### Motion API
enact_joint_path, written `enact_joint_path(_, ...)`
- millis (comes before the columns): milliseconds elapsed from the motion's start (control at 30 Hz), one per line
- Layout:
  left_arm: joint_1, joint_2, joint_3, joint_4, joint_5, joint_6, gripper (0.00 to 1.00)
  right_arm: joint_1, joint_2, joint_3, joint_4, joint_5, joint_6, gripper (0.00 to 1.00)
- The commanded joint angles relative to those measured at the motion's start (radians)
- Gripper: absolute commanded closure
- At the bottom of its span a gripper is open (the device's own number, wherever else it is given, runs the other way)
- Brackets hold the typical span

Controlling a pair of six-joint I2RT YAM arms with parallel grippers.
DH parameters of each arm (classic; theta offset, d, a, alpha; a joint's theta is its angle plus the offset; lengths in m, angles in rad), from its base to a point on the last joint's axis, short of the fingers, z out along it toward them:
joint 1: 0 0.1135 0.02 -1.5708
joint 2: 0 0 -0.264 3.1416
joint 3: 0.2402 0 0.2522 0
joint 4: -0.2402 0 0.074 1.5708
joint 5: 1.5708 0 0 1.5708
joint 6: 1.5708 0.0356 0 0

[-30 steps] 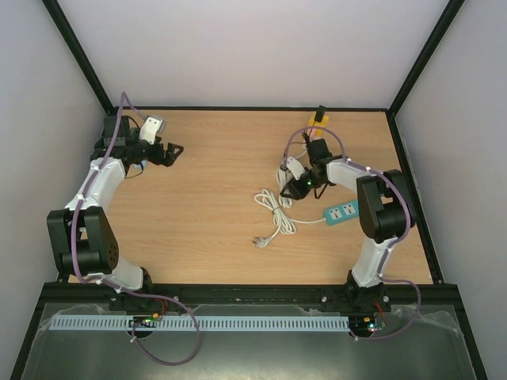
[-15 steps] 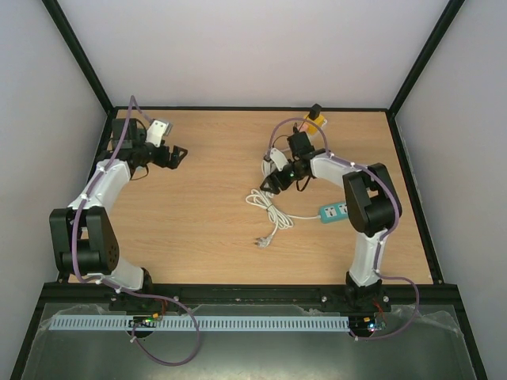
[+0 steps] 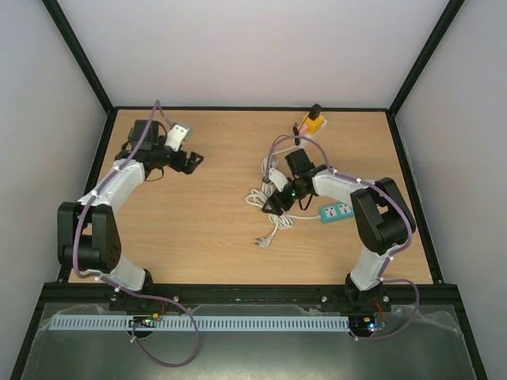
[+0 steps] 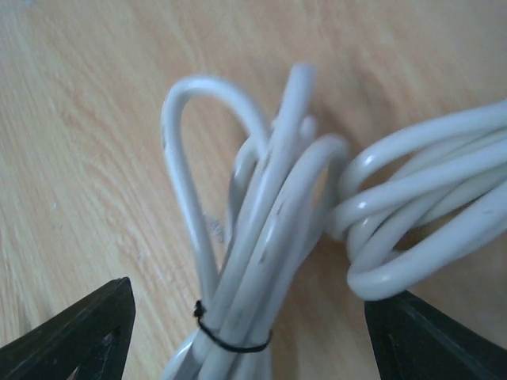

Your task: Pull the plug off the socket

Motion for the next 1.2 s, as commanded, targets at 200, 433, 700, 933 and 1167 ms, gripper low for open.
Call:
enact_joint_path(200,-0.135,0.142,0.12,-0.002,-0.03,-0.05,0.0,0.132,-0.032,-0.117,-0.003,0.071,-0.128,0.32)
enact_joint_path(433,-0.264,0.283,0.214,0.001,-0.049,-0.069,0.0,0.197,-0.099,-0.105,-0.02,0.025,-0.141,0.25)
enact_joint_path(700,-0.386,0.424,0.326,0.063,-0.116,-0.188,0.0,0.076,-0.263,-0.097,-0.138,0.019,-0.204,0.14)
enact_joint_path(933,-0.513,0.508,0.395,0.116,-0.255,-0.31,0.0,-0.123,-0.292,-0.121,-0.194,0.101,-0.277,0.14)
enact_joint_path(1167,-0.589,0.584,0.417,0.097,-0.332,-0.336,0.0,-0.249,-0.189,-0.093,-0.203,0.178,-0.314,0.13)
